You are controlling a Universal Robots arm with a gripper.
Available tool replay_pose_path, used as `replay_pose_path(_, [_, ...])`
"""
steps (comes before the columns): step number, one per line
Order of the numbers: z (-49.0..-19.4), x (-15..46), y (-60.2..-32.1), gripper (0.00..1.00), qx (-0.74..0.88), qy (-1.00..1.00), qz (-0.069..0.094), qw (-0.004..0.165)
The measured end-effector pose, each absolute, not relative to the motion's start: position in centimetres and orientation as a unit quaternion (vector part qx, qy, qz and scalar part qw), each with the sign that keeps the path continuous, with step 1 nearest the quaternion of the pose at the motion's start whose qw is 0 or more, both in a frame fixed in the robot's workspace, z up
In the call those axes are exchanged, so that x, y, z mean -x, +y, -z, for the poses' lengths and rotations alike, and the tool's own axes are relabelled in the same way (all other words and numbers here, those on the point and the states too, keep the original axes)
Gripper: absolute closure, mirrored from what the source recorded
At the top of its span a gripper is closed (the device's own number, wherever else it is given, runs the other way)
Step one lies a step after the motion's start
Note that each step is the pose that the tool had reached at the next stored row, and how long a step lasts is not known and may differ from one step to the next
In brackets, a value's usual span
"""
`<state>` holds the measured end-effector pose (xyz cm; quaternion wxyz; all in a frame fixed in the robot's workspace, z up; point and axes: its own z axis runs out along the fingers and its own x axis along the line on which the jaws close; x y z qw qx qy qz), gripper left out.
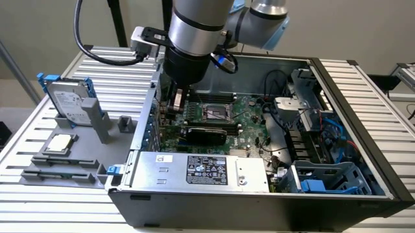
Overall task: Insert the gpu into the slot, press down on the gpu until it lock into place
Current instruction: 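Press down on the gpu until it lock into place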
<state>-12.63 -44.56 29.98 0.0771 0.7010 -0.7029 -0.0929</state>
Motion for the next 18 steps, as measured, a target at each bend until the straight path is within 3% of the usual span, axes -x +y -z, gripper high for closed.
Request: replay_pose_path(18, [-29.7, 13.03, -44.17, 0.89, -0.701, -0.703, 0.09, 0.08])
